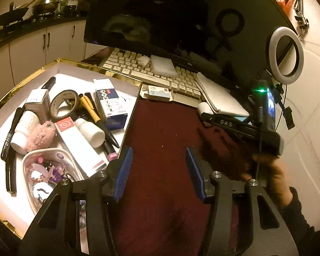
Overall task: Organize objects
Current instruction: 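Grasp the white pill bottle on the desk with the right tool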
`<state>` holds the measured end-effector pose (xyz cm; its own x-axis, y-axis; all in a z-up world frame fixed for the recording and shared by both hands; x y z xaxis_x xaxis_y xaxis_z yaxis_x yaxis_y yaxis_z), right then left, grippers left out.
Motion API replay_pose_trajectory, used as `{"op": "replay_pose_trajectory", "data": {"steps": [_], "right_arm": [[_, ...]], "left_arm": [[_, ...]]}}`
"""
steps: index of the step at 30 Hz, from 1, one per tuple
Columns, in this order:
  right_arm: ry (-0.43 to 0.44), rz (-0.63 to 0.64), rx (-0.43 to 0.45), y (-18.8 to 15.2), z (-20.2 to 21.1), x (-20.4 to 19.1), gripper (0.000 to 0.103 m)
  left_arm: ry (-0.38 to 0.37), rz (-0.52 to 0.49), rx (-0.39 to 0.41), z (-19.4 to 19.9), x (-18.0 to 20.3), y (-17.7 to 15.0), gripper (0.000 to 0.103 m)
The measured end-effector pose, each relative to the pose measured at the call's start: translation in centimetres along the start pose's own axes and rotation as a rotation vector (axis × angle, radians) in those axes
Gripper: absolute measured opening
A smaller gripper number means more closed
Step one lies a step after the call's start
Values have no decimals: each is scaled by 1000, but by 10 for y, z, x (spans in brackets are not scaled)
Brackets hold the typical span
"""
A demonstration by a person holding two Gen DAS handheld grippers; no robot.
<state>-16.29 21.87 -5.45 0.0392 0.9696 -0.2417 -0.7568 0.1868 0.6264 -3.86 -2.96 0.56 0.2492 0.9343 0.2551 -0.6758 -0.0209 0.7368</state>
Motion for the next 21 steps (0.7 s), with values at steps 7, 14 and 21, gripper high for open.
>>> {"op": "replay_pose_trajectory", "data": {"steps": [7, 14, 21], "right_arm": [[-9, -28, -7, 6, -10, 9, 30], [96, -100, -37, -11, 13, 23, 30], [181, -69, -42, -52, 43, 31, 30]], "left_arm": [[-5, 7, -34, -19, 4, 9, 51], [-18, 12, -67, -33, 16, 28, 51], [98, -170, -99, -56, 33, 62, 51]]}}
Point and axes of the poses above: each gripper's, at about its wrist camera, not at the fingertips, and z roughly against the way its jaws point, x to its right, y to its top, the point moved 5 cm from there along -z, roughly the way its jaws point, and after that the axes turned 7 degrees about -z, right-handed, at the moved point
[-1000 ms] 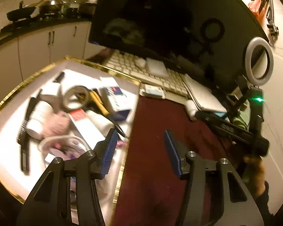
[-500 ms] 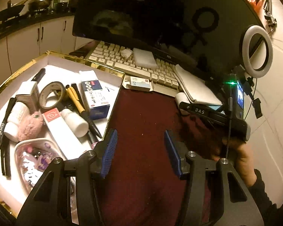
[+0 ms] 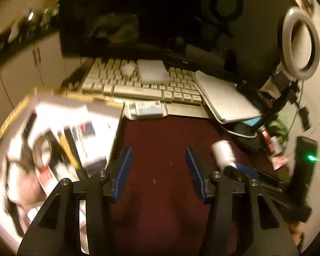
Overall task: Organize objects
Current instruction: 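Grasp the white pill bottle on the desk with the right tool, then grasp the small white barcode box with the left tool while the right tool holds the bottle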
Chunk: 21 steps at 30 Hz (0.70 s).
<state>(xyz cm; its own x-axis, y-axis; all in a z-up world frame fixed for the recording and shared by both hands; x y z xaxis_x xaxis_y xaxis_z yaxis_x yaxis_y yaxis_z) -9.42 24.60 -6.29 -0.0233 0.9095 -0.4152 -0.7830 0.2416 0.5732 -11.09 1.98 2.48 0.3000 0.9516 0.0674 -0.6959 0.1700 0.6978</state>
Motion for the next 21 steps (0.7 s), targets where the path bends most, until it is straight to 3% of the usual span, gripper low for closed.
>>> {"op": "replay_pose_trajectory", "data": {"steps": [4, 9, 15, 21], "right_arm": [[50, 22, 7, -4, 1, -1, 30], [80, 24, -10, -3, -2, -3, 30], [206, -28, -50, -2, -10, -2, 30], [199, -23, -37, -2, -8, -5, 30]], "left_arm": [[-17, -31, -19, -15, -4, 21, 51], [14, -53, -70, -42, -15, 46, 51], [62, -197, -164, -85, 0, 69, 56], [32, -376, -253, -128, 16, 78, 56]]}}
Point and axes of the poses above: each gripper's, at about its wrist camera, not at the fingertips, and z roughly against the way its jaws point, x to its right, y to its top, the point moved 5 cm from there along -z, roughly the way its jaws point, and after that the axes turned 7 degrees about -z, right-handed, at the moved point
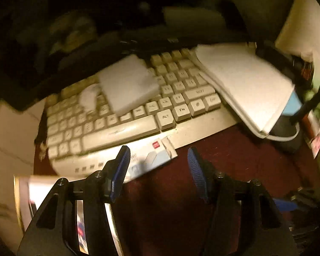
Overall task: Organize objects
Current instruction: 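Grasp the small white barcode box with the left tool while the right tool holds the bottle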
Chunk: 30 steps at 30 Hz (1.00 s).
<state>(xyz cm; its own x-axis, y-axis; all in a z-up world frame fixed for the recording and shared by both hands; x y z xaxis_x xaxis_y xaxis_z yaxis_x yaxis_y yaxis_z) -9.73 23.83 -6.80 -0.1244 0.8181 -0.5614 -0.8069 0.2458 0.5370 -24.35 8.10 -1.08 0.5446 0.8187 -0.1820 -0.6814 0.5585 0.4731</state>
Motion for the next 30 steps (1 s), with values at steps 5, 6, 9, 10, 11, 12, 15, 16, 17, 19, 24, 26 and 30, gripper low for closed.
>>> {"op": "replay_pose_trajectory", "data": {"steps": [5, 6, 9, 10, 11, 12, 15, 16, 17, 19, 24, 26, 30], "right_arm": [[2, 1, -3, 0, 0, -1, 30], [2, 3, -3, 0, -1, -1, 30], [2, 4, -5, 0, -2, -1, 30], [2, 5, -5, 0, -1, -1, 30], [2, 6, -3, 0, -1, -1, 30], [2, 7, -2, 0, -1, -1, 30], [3, 7, -3, 0, -1, -1, 30], [4, 7, -3, 0, -1, -1, 30], [6, 7, -4, 0, -1, -1, 30], [7, 6, -6, 0, -1, -1, 30], [8, 5, -6, 0, -1, -1, 30], [9, 4, -6, -1, -1, -1, 30], [12, -2, -11, -1, -1, 0, 30]], "left_arm": [[21, -16, -11, -18, -12, 7, 56], [2, -20, -25, -22, -13, 6, 56], [-40, -53, -70, -36, -10, 1, 57], [-40, -55, -69, -37, -10, 0, 59], [-43, -59, -68, -37, -9, -1, 60], [-48, -59, -71, -36, -9, -3, 60], [-96, -74, -122, -40, -4, -16, 60], [-95, -82, -127, -40, -3, -20, 60], [-99, -82, -126, -39, -2, -24, 60], [-155, -42, -148, -37, -1, -31, 60], [-123, -32, -142, -31, 4, -45, 56], [-117, -21, -140, -28, 5, -49, 44], [-59, -18, -147, -24, 4, -52, 14]]}}
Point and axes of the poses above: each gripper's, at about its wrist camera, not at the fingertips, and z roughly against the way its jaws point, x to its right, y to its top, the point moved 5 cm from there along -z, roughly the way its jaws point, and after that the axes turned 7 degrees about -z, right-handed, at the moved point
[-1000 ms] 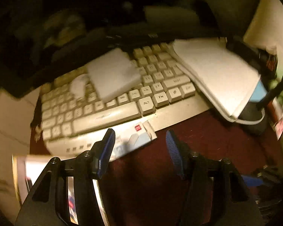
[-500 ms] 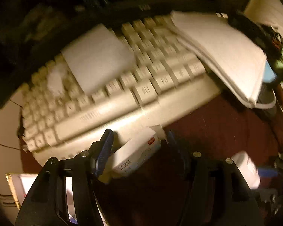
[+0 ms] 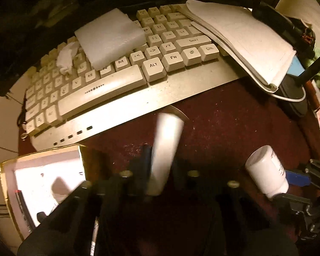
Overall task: Organize objects
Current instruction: 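Grasp the small white barcode box with the left tool while the right tool holds the bottle, then carry the box with the left tool while the right tool carries the bottle to the tray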
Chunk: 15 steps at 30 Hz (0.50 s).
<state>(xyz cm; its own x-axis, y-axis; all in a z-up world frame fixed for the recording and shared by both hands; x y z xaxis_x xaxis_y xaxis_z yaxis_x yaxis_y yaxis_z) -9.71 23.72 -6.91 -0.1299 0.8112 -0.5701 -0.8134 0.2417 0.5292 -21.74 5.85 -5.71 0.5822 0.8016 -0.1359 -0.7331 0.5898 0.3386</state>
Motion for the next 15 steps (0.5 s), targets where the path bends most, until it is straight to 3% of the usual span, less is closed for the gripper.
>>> {"op": "replay_pose_trajectory", "data": {"steps": [3, 9, 15], "right_arm": [[2, -2, 0, 0, 0, 0, 30], [13, -14, -3, 0, 0, 2, 30], [33, -20, -6, 1, 1, 1, 30]], "left_arm": [[27, 59, 23, 6, -2, -4, 14], [13, 244, 160, 48, -4, -35, 13], [-94, 384, 286, 84, 26, -87, 13]]}}
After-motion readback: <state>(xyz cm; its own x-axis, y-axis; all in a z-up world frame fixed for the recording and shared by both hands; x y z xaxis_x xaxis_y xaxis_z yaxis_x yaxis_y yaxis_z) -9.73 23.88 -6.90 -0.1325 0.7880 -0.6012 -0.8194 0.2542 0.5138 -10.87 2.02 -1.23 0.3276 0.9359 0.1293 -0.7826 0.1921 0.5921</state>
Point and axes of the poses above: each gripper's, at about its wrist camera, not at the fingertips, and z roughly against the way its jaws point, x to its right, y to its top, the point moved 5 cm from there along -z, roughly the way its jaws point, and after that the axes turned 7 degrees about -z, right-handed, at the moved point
